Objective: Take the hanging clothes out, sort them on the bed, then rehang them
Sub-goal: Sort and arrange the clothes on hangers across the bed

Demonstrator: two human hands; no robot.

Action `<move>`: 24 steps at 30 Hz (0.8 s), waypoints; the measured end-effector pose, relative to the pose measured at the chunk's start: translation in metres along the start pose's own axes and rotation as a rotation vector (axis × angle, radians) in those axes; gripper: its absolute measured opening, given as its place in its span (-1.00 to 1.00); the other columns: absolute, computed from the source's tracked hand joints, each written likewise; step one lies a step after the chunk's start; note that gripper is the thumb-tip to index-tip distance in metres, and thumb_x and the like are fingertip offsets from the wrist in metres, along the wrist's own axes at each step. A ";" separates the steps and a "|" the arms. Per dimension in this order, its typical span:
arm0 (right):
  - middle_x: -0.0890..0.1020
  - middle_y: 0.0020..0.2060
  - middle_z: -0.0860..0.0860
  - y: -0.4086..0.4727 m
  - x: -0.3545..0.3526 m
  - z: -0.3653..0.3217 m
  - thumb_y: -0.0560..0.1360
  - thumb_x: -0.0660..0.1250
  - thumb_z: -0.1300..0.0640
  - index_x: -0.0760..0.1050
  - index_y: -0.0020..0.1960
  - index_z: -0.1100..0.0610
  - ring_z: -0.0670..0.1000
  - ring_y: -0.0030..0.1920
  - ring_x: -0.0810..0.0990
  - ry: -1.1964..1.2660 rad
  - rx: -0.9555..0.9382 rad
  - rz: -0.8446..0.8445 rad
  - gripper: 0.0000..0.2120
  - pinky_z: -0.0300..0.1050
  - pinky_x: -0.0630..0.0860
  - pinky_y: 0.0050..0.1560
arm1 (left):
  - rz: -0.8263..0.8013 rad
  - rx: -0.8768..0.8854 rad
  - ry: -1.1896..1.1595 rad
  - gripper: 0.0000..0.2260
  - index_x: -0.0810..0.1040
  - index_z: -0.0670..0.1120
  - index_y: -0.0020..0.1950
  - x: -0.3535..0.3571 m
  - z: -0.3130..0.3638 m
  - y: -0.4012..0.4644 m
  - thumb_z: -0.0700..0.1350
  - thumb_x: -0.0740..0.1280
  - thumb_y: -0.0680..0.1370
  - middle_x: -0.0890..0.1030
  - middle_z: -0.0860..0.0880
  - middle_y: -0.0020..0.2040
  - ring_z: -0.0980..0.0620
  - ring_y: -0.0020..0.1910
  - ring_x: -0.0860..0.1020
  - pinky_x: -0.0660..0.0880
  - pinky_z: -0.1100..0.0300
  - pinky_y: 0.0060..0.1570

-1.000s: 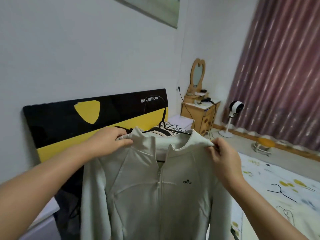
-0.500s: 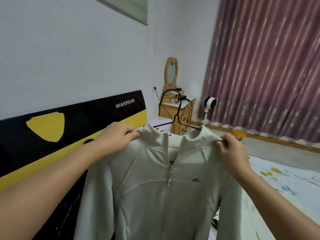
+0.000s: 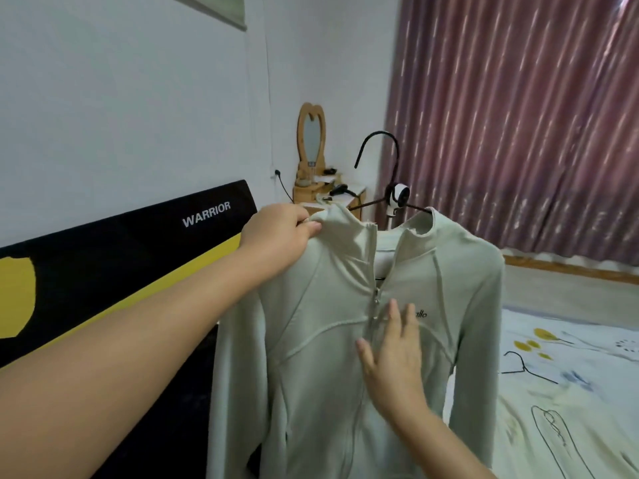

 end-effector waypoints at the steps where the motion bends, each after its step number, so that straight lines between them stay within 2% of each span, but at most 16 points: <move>1: -0.24 0.51 0.12 0.001 0.017 -0.003 0.56 0.19 -0.06 -0.25 0.53 0.07 0.10 0.52 -0.13 0.015 -0.011 -0.053 -0.23 -0.06 -0.09 0.49 | 0.002 0.012 -0.015 -0.64 0.31 -0.09 -0.41 0.007 0.005 0.012 -0.01 0.25 0.56 0.36 -0.01 -0.42 -0.08 -0.28 0.40 0.14 0.15 -0.44; 5: -0.27 0.51 0.09 0.017 0.066 -0.005 0.55 0.20 -0.11 -0.31 0.51 0.05 0.05 0.53 -0.14 0.064 0.027 -0.140 -0.19 -0.09 -0.08 0.49 | -0.015 0.017 -0.096 -0.63 0.30 -0.10 -0.39 0.037 0.019 0.059 0.00 0.23 0.57 0.35 -0.02 -0.40 -0.08 -0.26 0.39 0.16 0.13 -0.40; 10: -0.22 0.52 0.08 0.056 0.100 0.017 0.56 0.15 -0.13 -0.30 0.52 0.04 0.05 0.53 -0.08 0.019 0.138 -0.096 -0.22 -0.03 0.01 0.49 | -0.069 0.001 -0.184 -0.60 0.29 -0.10 -0.43 0.085 0.026 0.124 0.01 0.22 0.58 0.38 -0.05 -0.36 -0.09 -0.22 0.40 0.19 0.13 -0.33; 12: -0.16 0.52 0.10 0.072 0.113 0.031 0.57 0.16 -0.12 -0.24 0.53 0.05 0.06 0.53 -0.07 -0.005 0.178 -0.049 -0.25 -0.05 0.03 0.48 | -0.088 -0.042 -0.241 -0.67 0.45 -0.17 -0.29 0.109 0.016 0.150 0.02 0.22 0.58 0.45 -0.06 -0.31 -0.11 -0.19 0.43 0.22 0.13 -0.28; 14: -0.09 0.52 0.14 0.087 0.130 0.047 0.57 0.17 -0.09 -0.17 0.53 0.07 0.08 0.52 -0.05 -0.043 0.224 -0.019 -0.28 -0.08 0.05 0.46 | -0.118 -0.114 -0.304 -0.68 0.56 -0.23 -0.02 0.137 -0.010 0.172 0.02 0.21 0.59 0.58 -0.17 -0.11 -0.17 -0.06 0.52 0.28 0.12 -0.19; 15: -0.07 0.52 0.15 0.092 0.139 0.055 0.57 0.17 -0.09 -0.15 0.53 0.07 0.08 0.52 -0.04 -0.053 0.254 -0.009 -0.30 -0.08 0.06 0.45 | -0.139 -0.146 -0.334 -0.67 0.55 -0.26 0.02 0.152 -0.027 0.179 0.01 0.21 0.59 0.59 -0.21 -0.02 -0.19 0.00 0.53 0.31 0.12 -0.16; 16: -0.06 0.51 0.16 0.097 0.150 0.062 0.57 0.16 -0.09 -0.14 0.53 0.07 0.09 0.52 -0.04 -0.066 0.275 -0.003 -0.31 -0.09 0.07 0.45 | -0.158 -0.166 -0.359 -0.67 0.55 -0.27 -0.01 0.168 -0.048 0.184 -0.01 0.20 0.60 0.59 -0.23 -0.02 -0.21 0.01 0.53 0.34 0.11 -0.14; 17: -0.06 0.51 0.16 0.102 0.161 0.070 0.58 0.15 -0.10 -0.13 0.53 0.07 0.09 0.52 -0.03 -0.086 0.291 -0.005 -0.32 -0.09 0.07 0.46 | -0.171 -0.182 -0.370 -0.68 0.53 -0.25 -0.11 0.185 -0.070 0.187 -0.02 0.19 0.60 0.56 -0.23 -0.10 -0.20 -0.04 0.52 0.35 0.10 -0.15; 18: -0.07 0.51 0.16 0.105 0.174 0.077 0.58 0.13 -0.11 -0.13 0.53 0.07 0.10 0.52 -0.02 -0.109 0.301 -0.010 -0.33 -0.11 0.07 0.46 | -0.180 -0.203 -0.370 -0.68 0.46 -0.20 -0.25 0.204 -0.094 0.187 -0.03 0.18 0.61 0.50 -0.18 -0.23 -0.17 -0.12 0.48 0.32 0.11 -0.21; 20: -0.09 0.51 0.17 0.109 0.203 0.092 0.58 0.12 -0.10 -0.14 0.53 0.05 0.11 0.52 0.00 -0.127 0.334 -0.034 -0.34 -0.12 0.06 0.45 | -0.187 -0.262 -0.347 -0.62 0.31 -0.12 -0.39 0.245 -0.146 0.180 -0.03 0.17 0.61 0.37 -0.06 -0.38 -0.10 -0.21 0.39 0.22 0.15 -0.31; 21: -0.06 0.51 0.19 0.108 0.219 0.100 0.58 0.13 -0.09 -0.13 0.53 0.05 0.13 0.51 0.05 -0.157 0.370 -0.074 -0.34 -0.11 0.10 0.43 | -0.189 -0.276 -0.323 -0.61 0.28 -0.10 -0.41 0.268 -0.172 0.174 -0.03 0.17 0.60 0.34 -0.04 -0.40 -0.09 -0.22 0.38 0.20 0.15 -0.32; 22: 0.04 0.49 0.25 0.107 0.237 0.108 0.56 0.19 -0.07 -0.07 0.52 0.08 0.18 0.47 0.18 -0.231 0.386 -0.093 -0.34 -0.07 0.21 0.39 | -0.192 -0.281 -0.296 -0.61 0.28 -0.10 -0.41 0.291 -0.197 0.166 -0.04 0.18 0.60 0.33 -0.03 -0.41 -0.09 -0.23 0.38 0.17 0.14 -0.34; 23: 0.24 0.41 0.32 0.106 0.253 0.115 0.47 0.32 -0.07 0.07 0.48 0.13 0.25 0.33 0.40 -0.300 0.384 -0.099 -0.29 -0.01 0.41 0.25 | -0.193 -0.284 -0.269 -0.62 0.28 -0.10 -0.41 0.314 -0.220 0.157 -0.04 0.18 0.60 0.34 -0.03 -0.41 -0.09 -0.24 0.38 0.15 0.12 -0.36; 24: 0.46 0.24 0.35 0.103 0.272 0.128 0.27 0.48 -0.12 0.22 0.37 0.16 0.27 0.08 0.60 -0.289 0.382 -0.150 -0.19 0.02 0.58 -0.03 | -0.195 -0.288 -0.238 -0.63 0.28 -0.11 -0.40 0.336 -0.242 0.147 -0.05 0.18 0.60 0.34 -0.02 -0.41 -0.10 -0.26 0.37 0.14 0.11 -0.38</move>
Point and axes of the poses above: each hand's wrist, its own y-axis towards the middle knuckle, its own x-axis out of the palm, z = x × y, the point moved 5 cm from there along y, towards the middle knuckle
